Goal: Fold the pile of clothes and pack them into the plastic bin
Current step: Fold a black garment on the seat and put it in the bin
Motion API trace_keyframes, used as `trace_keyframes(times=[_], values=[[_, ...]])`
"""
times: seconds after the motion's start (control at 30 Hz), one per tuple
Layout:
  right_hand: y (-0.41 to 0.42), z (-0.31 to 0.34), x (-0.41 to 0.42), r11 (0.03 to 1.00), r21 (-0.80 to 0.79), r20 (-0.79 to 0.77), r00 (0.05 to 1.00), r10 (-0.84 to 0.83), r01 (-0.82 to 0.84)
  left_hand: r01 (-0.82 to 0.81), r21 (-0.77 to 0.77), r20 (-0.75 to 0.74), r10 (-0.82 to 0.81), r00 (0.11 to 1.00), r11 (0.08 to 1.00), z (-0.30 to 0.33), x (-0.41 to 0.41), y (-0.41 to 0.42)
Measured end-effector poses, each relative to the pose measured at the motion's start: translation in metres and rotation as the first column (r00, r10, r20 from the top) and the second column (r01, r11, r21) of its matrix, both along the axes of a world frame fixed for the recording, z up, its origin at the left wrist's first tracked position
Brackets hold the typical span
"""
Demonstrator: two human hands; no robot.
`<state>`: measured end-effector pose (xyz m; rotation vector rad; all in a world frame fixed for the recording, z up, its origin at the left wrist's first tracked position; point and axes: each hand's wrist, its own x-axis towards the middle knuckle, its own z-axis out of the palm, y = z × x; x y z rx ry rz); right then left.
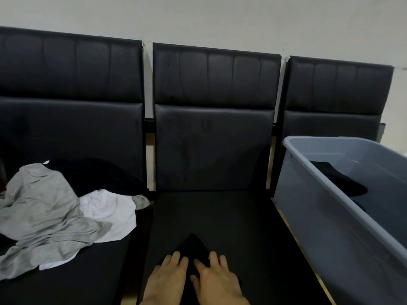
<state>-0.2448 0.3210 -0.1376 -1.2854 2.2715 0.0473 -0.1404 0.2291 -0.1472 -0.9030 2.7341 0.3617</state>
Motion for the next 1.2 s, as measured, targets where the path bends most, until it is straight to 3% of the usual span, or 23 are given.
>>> trace_keyframes(times=[0.13, 0.3, 0.43, 0.57, 0.67, 1.2], values=[[-0.003, 0.002, 0.012, 0.985, 0.072, -0.028, 0.988, -0.154, 0.156, 0.101, 0.102, -0.077, -0.093, 0.993, 0.990, 0.001, 0.002, -0.011], [-0.002, 0.013, 0.002, 0.971, 0.061, 0.076, 0.969, -0.235, 0.231, 0.051, 0.173, -0.087, -0.036, 0.996, 0.984, -0.002, 0.001, -0.017], [0.006, 0.029, -0.028, 0.942, 0.019, 0.214, 0.919, -0.332, 0.336, -0.284, 0.140, -0.193, 0.307, 0.932, 0.949, 0.010, -0.002, -0.012], [0.015, 0.034, -0.046, 0.914, 0.059, 0.209, 0.890, -0.405, 0.401, -0.512, 0.249, -0.078, 0.544, 0.835, 0.822, 0.012, 0.001, -0.013], [0.015, 0.025, -0.041, 0.901, 0.115, 0.236, 0.870, -0.434, 0.418, -0.509, 0.286, 0.007, 0.529, 0.849, 0.812, 0.005, 0.003, -0.007], [0.001, -0.002, -0.024, 0.850, -0.017, 0.124, 0.845, -0.521, 0.526, -0.487, 0.340, -0.108, 0.548, 0.830, 0.805, -0.005, -0.004, -0.008]])
